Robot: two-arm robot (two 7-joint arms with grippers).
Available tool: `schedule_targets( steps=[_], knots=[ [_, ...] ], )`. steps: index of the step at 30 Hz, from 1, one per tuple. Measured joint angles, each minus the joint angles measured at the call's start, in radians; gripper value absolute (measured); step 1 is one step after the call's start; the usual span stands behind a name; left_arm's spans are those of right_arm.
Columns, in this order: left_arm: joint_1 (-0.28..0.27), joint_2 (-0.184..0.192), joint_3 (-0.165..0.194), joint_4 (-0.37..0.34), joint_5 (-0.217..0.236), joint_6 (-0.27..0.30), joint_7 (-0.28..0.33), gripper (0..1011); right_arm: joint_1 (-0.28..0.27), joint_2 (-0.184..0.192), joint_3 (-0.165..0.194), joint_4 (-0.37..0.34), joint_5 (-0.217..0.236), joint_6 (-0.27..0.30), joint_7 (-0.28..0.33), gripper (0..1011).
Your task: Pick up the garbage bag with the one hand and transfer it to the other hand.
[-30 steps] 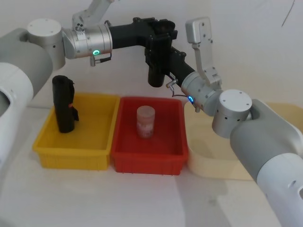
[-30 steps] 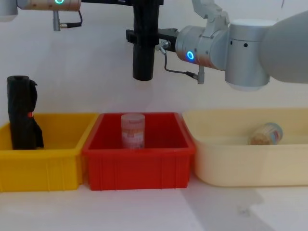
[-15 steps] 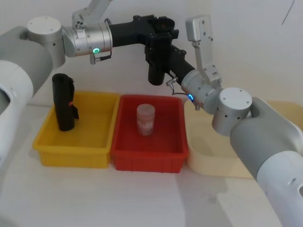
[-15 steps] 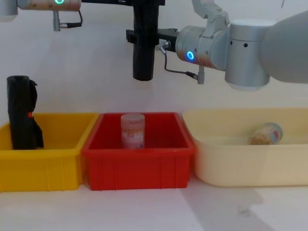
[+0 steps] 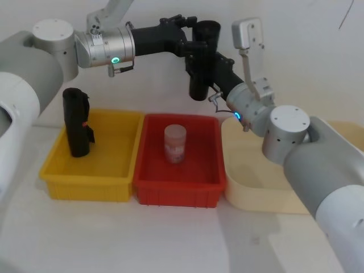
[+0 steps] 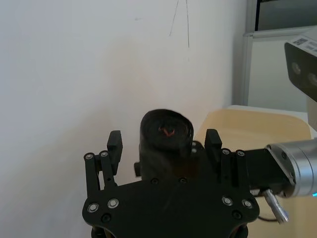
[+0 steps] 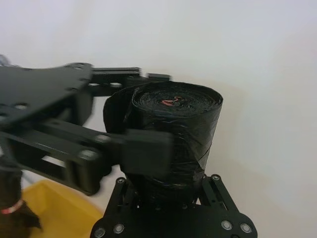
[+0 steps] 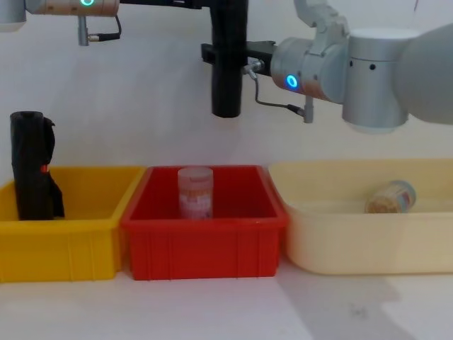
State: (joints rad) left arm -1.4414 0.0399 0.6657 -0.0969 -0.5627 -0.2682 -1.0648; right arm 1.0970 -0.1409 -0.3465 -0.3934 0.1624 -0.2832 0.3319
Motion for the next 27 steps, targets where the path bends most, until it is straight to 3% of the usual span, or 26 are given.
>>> schedule_targets(
  steps=[10, 16, 27],
  knots=[
    [0.000, 0.000, 0.000, 0.000, 0.000, 0.000, 0.000, 1001, -0.037, 0.054, 0.014, -0.072, -0.021, 0.034, -0.069, 478],
    [0.000, 0.000, 0.000, 0.000, 0.000, 0.000, 0.000, 1001, -0.074, 0.108, 0.034, -0.148, -0.027, 0.069, -0.099, 478],
    [0.000, 0.000, 0.000, 0.000, 0.000, 0.000, 0.000, 1001, -0.177, 0.222, 0.088, -0.359, -0.015, 0.179, -0.111, 478]
  ],
)
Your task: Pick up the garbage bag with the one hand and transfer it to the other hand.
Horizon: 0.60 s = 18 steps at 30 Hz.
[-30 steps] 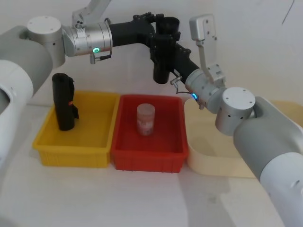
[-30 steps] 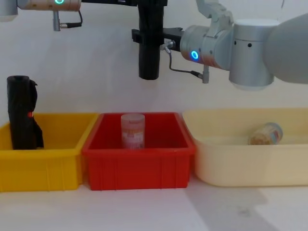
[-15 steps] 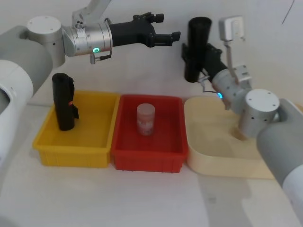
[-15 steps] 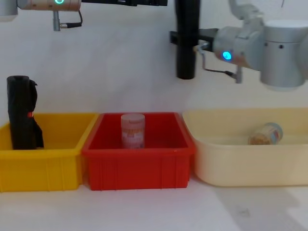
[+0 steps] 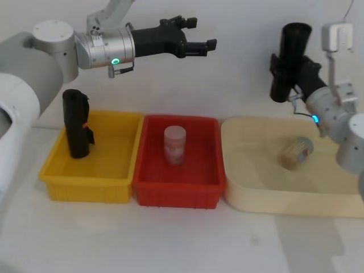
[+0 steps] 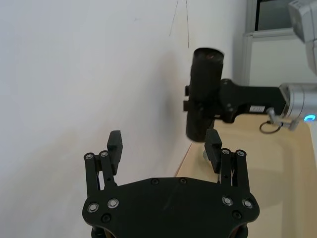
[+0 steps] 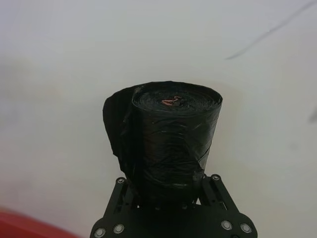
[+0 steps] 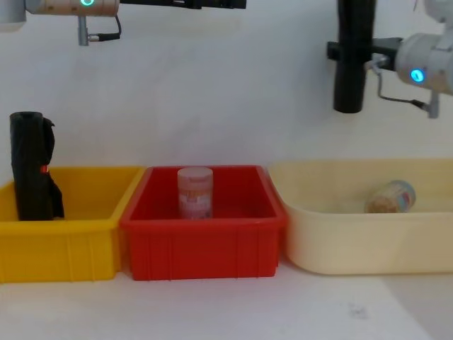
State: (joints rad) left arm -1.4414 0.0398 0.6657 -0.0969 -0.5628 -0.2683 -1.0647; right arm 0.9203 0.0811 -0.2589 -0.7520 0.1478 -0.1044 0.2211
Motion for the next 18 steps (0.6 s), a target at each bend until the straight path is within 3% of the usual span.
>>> schedule_targets(
  steps=[9, 18],
  knots=[
    [0.000, 0.000, 0.000, 0.000, 0.000, 0.000, 0.000, 1001, -0.074, 0.073, 0.032, -0.158, 0.040, 0.095, 0.060, 478],
    [0.000, 0.000, 0.000, 0.000, 0.000, 0.000, 0.000, 1001, -0.130, 0.133, 0.039, -0.277, 0.081, 0.181, 0.145, 478]
  ],
)
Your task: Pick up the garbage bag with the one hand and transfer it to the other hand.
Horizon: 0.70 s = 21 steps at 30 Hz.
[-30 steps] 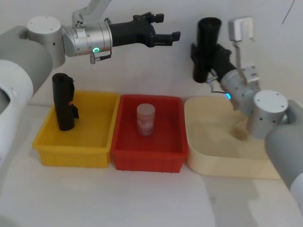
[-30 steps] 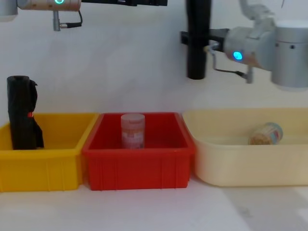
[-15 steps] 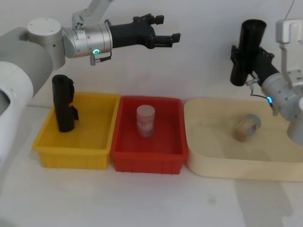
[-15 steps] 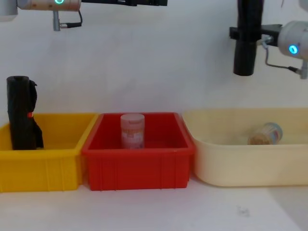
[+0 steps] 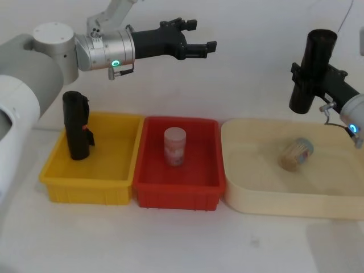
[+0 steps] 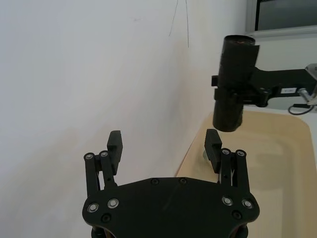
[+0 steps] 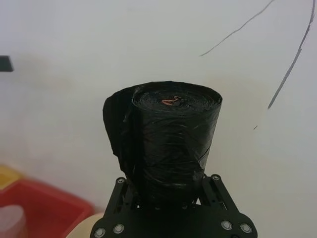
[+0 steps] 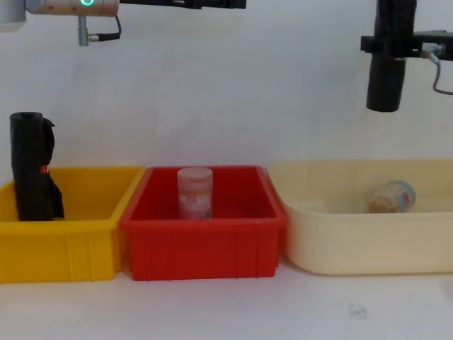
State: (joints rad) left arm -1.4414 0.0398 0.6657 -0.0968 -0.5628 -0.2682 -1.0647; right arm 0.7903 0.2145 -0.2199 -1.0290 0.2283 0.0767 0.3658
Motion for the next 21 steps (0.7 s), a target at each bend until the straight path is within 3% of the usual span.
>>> schedule_targets(
  steps=[10, 21],
  knots=[
    [0.000, 0.000, 0.000, 0.000, 0.000, 0.000, 0.000, 1001, -0.047, 0.052, -0.013, -0.088, 0.012, 0.066, 0.050, 479],
    [0.000, 0.000, 0.000, 0.000, 0.000, 0.000, 0.000, 1001, -0.068, 0.075, -0.021, -0.125, 0.015, 0.093, 0.069, 806]
  ],
)
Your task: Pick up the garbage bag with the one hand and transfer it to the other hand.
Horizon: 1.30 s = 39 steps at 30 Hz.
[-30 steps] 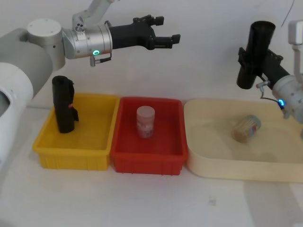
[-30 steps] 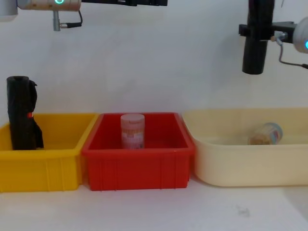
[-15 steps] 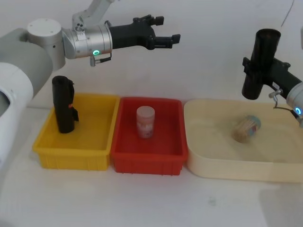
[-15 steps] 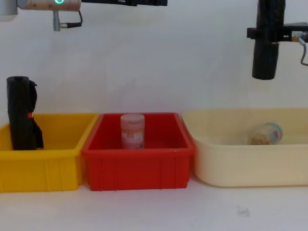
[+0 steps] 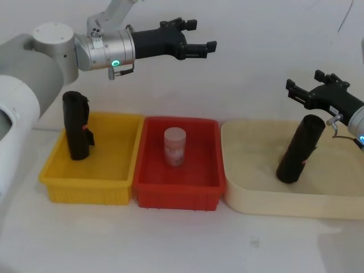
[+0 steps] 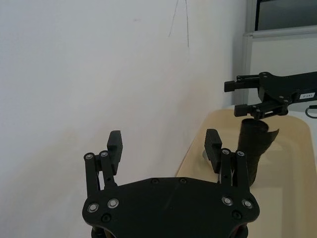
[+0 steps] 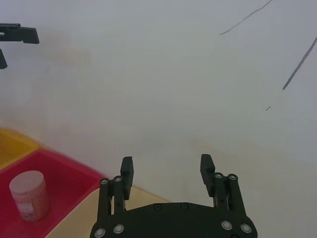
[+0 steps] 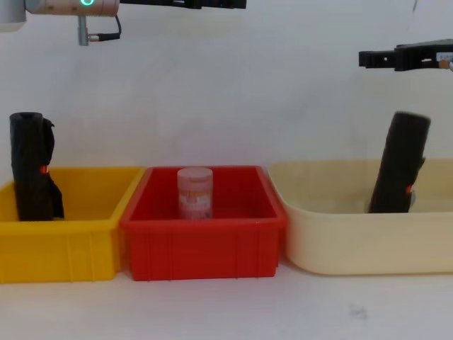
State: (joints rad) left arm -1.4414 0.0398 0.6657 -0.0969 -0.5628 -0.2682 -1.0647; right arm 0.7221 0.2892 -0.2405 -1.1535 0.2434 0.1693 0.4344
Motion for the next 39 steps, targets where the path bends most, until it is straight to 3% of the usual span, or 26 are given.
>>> schedule_targets(
  steps=[8, 39],
  knots=[
    [0.000, 0.000, 0.000, 0.000, 0.000, 0.000, 0.000, 1001, -0.007, 0.008, -0.003, -0.014, 0.001, 0.010, 0.007, 1001],
    [0.000, 0.000, 0.000, 0.000, 0.000, 0.000, 0.000, 1001, -0.014, 0.016, -0.006, -0.026, 0.002, 0.020, 0.013, 1001]
  ],
)
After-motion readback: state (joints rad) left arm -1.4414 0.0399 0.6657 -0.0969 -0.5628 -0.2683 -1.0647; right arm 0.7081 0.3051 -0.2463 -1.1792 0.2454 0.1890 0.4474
